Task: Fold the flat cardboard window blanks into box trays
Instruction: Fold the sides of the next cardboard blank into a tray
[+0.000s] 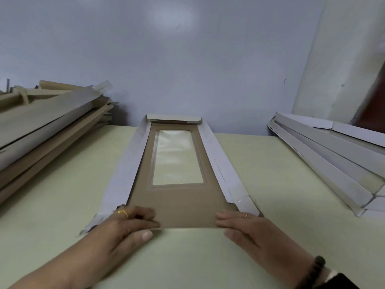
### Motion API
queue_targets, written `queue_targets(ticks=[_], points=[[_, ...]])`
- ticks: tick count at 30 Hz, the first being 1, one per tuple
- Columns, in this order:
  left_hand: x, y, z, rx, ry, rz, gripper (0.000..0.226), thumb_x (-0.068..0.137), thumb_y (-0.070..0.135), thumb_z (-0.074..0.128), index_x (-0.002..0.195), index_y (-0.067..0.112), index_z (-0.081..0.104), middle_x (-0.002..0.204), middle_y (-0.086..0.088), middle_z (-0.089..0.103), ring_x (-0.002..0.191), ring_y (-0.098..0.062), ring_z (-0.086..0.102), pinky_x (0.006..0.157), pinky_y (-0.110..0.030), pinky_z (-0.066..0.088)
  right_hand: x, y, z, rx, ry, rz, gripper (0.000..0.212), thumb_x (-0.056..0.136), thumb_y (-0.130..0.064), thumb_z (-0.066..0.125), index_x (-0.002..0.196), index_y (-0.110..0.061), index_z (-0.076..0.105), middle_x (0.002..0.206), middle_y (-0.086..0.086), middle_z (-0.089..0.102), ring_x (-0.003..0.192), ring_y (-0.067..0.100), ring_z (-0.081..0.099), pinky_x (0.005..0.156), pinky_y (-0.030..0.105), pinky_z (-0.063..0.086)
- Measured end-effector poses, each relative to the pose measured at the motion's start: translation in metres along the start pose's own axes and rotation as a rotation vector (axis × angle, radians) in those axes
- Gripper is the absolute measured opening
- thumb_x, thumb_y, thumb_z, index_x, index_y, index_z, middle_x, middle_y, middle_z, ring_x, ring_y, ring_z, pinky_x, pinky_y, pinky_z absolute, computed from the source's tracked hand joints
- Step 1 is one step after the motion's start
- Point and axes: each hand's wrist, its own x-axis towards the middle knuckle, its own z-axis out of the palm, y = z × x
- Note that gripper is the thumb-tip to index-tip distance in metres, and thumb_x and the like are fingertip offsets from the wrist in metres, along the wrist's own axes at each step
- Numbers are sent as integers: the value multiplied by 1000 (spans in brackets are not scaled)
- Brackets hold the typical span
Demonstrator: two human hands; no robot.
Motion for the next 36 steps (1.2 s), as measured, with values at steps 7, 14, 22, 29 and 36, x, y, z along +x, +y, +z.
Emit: queue_targets(ticks=[7, 14, 22, 29, 36], points=[[5, 11, 7, 72, 313, -69, 22, 94, 31, 43, 93, 50, 54, 85, 21, 57, 87, 3, 54, 71, -11, 39, 9, 1, 12, -23, 302, 85, 39, 93, -32, 51, 56, -28, 40, 56, -8, 41, 62, 3, 42, 60, 16, 33], [13, 17, 13, 575, 312, -31, 70, 43, -7, 80, 107, 20, 70, 61, 8, 54, 43, -14, 46, 41, -12, 19, 27, -13, 14, -398, 335, 241, 27, 92, -45, 44, 113, -29, 50, 91, -9, 59, 86, 12, 56, 60, 22, 30], [23, 24, 20, 585, 192, 98, 51, 71, 6, 29, 93, 21, 73, 103, 5, 68, 97, -13, 65, 89, -26, 39, 39, -23, 16, -596, 203, 23, 26, 71, -33, 75, 90, -19, 66, 96, -2, 65, 90, 19, 61, 80, 26, 47], [34, 9, 30, 148, 60, -61, 54, 88, 52, 49, 137, 32, 40, 135, 21, 29, 125, 2, 28, 100, -11, 23, 41, -10, 28, -99, 21, -21, 49, 87, -48, 52, 133, -32, 44, 131, -23, 38, 125, -3, 29, 105, 16, 21], [27, 0, 22, 179, 171, -44, 44, 90, 57, 38, 122, 33, 58, 95, 14, 41, 93, -3, 38, 79, -17, 36, 34, 6, 16, -131, 152, 30, 26, 87, -40, 58, 109, -27, 64, 91, -30, 41, 92, -7, 38, 80, 4, 28]])
